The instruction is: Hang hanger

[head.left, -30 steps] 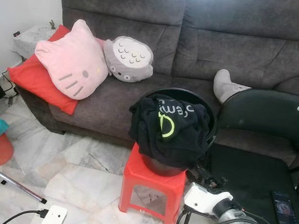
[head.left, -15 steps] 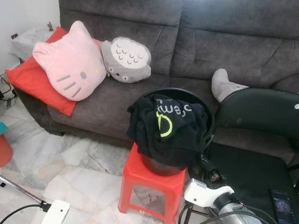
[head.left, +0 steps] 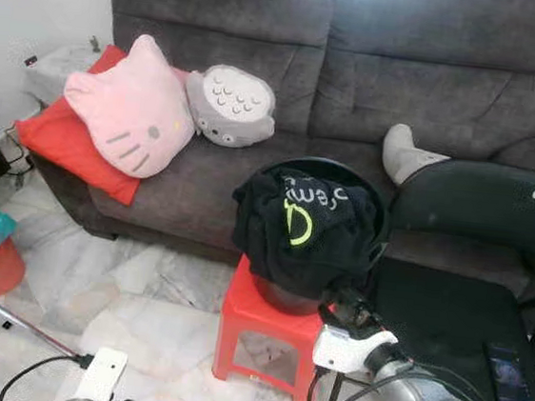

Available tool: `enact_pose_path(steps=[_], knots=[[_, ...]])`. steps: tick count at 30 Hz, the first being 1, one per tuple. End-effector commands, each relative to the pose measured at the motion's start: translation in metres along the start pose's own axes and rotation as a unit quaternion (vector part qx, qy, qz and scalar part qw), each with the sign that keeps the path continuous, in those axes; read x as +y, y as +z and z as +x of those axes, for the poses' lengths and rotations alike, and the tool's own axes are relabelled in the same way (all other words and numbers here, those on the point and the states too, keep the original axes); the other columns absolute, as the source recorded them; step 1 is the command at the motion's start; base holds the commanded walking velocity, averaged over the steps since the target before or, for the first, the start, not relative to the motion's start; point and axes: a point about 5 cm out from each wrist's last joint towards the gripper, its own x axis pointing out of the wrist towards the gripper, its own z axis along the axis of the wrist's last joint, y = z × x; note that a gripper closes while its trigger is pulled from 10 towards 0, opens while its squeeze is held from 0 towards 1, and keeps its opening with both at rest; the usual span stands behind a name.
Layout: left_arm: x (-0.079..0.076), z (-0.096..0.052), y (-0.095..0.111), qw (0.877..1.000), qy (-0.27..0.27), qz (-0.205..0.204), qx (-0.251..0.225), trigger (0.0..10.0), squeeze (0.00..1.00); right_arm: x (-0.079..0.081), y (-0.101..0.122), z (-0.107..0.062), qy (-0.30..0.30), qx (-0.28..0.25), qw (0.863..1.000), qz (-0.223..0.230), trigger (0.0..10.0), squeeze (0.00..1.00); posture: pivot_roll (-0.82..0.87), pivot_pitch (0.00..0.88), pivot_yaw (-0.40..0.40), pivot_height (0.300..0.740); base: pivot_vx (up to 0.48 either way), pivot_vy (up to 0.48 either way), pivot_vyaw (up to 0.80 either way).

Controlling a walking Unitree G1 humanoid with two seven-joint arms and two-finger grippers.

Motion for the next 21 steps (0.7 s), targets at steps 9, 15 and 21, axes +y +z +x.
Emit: enact_pose_path(steps=[9,15,21], knots=[[0.005,0.0,0.006,1.0,0.004,0.005,-0.008,10.0,0.0,-0.016,0.006,0.012,-0.033,-0.024,0.999,-0.019,10.0,0.0,0.01,0.0,0.005,0.74,0.0,0.0,0.0],[0.007,-0.001,0.01,1.0,0.005,0.004,-0.014,10.0,0.0,-0.027,0.002,0.009,-0.061,-0.018,0.998,-0.018,10.0,0.0,0.0,0.0,-0.005,0.74,0.0,0.0,0.0],[0.01,-0.001,0.013,1.0,0.0,0.012,-0.018,10.0,0.0,-0.044,-0.002,0.0,-0.092,-0.018,0.995,-0.023,10.0,0.0,-0.07,0.0,0.021,0.74,0.0,0.0,0.0]])
